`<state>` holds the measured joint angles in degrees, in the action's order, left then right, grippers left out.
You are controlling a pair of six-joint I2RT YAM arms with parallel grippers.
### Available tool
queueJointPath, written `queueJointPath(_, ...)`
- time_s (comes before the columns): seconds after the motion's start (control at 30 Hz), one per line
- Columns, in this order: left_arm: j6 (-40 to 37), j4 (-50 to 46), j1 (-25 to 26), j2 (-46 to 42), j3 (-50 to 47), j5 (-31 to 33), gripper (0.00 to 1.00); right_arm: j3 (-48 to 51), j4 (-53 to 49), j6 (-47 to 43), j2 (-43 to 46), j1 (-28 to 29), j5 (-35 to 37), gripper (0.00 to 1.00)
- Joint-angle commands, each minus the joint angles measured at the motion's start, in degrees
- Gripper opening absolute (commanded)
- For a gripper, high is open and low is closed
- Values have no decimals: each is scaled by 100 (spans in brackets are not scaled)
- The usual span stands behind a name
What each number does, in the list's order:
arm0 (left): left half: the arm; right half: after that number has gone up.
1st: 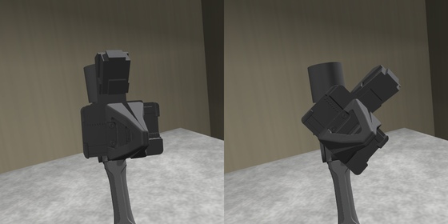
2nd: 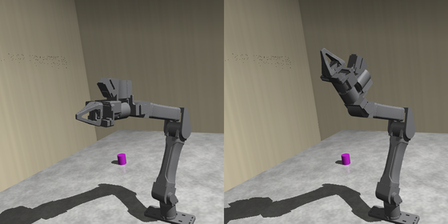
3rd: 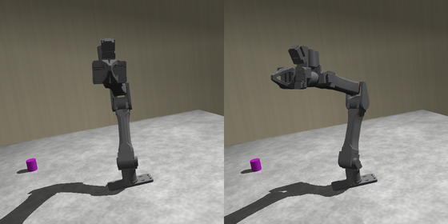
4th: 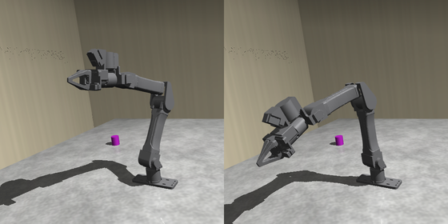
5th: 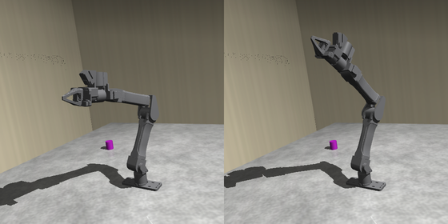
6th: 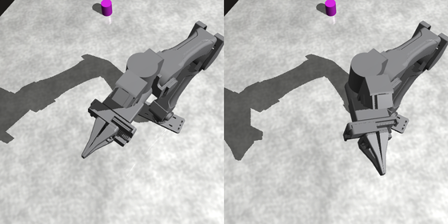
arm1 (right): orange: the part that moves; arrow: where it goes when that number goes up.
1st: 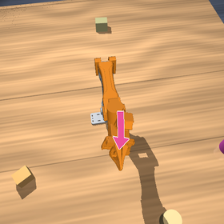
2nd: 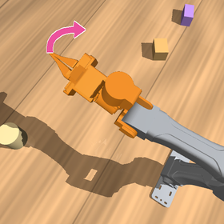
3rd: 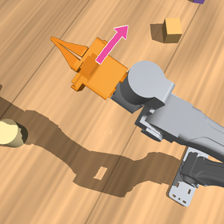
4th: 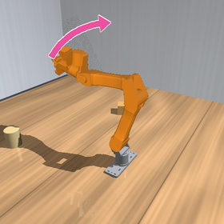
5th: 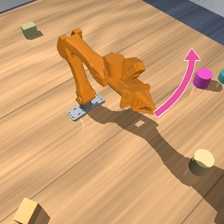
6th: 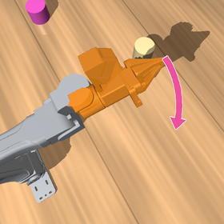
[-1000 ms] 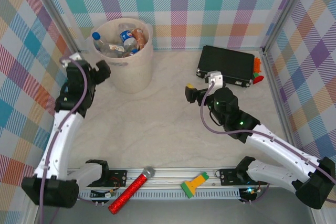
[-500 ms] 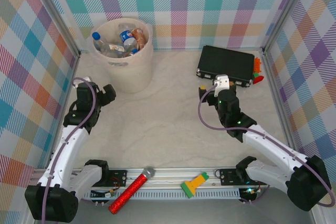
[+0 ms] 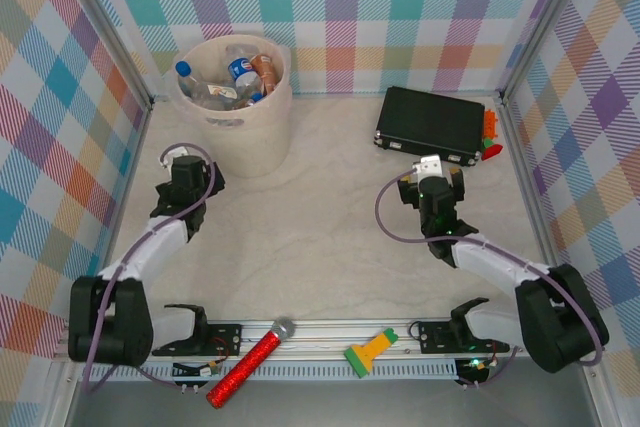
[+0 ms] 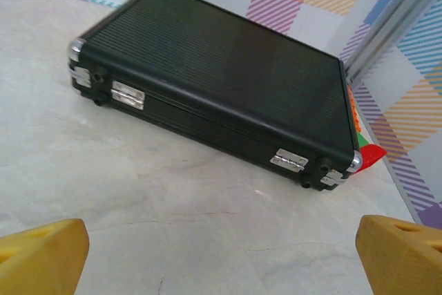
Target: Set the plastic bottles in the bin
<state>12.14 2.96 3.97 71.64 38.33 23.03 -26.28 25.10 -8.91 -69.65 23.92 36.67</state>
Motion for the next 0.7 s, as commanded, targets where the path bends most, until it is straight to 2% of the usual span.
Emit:
queueJointPath(0.0,-458,1205,-36,431,-249,219,99,142,881,-105,-305,-133,-33,99)
queueJointPath(0.17,-669,2887,-36,930,-1003,-140,100,598,2129,-32,-692,-433,-297,99)
queueJointPath(0.23,-620,3242,-41,1083,-1134,-13,99,635,2268,95,-801,-667,-692,99)
queueJointPath(0.4,-1101,4176,7,1579,-1398,-1011,100,688,2785,99,-1317,-1046,-1363,99)
queueJointPath(0.5,-1213,5114,73,1914,-1695,-1000,100,664,2954,-10,-1497,-1070,-1609,99)
queueJointPath(0.67,-1214,4788,63,1855,-1582,-1128,99,573,2558,175,-1390,-1323,-2109,99)
